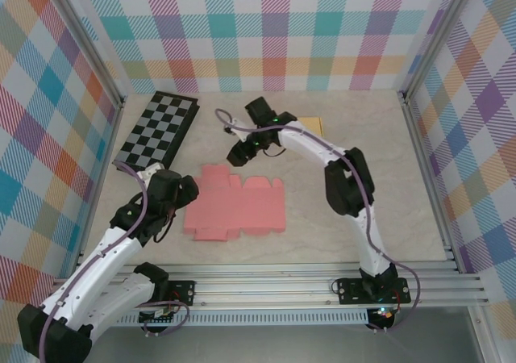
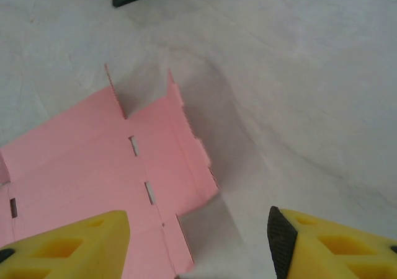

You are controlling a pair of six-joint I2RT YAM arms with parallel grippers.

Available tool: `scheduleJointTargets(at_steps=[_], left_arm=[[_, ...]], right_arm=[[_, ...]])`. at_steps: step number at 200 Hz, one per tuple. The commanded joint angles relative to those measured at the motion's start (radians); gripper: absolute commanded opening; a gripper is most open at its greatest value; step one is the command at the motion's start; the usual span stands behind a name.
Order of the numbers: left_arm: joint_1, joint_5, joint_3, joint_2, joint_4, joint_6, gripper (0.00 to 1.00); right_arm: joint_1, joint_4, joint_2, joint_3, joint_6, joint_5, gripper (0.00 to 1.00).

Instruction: Fold the paper box

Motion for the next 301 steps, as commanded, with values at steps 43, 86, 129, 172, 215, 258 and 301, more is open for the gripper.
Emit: scheduleJointTargets(at_steps=[43,86,129,172,215,258,301], left_arm=[[0.019,0.009,-0.037,-0.025,-0.008,0.004,0.93],[0.019,0.011,-0.045,-0.046,-0.009,0.020,0.93],[0.019,0.011,-0.055,-0.049,-0.006,0.014,0.93],[0.018,0.037,-0.056,-0.026,0.035,0.013,0.93],[0.024,0.271,-0.071,0.064,0.251,0.084,1.00],[0.065,0.415,-0.075,0.147,0.465,0.125,1.00],[0.114,0.614,-0.077,0.266,0.664,0.107,1.00]], right_arm=[[0.071,-0.277,0.321,0.436,-0.140,-0.073,0.61],[0.090,-0.260,0.387,0.471,-0.132,-0.033,0.37],[0.091,-0.192,0.260,0.393,-0.100,-0.006,0.00],[0.081,0.105,-0.087,0.000,0.070,0.201,0.00],[-0.006,0.433,-0.467,-0.511,0.356,0.233,0.00],[-0.144,0.718,-0.757,-0.921,0.536,0.089,0.00],[-0.281,0.848,-0.953,-1.152,0.586,-0.027,0.00]])
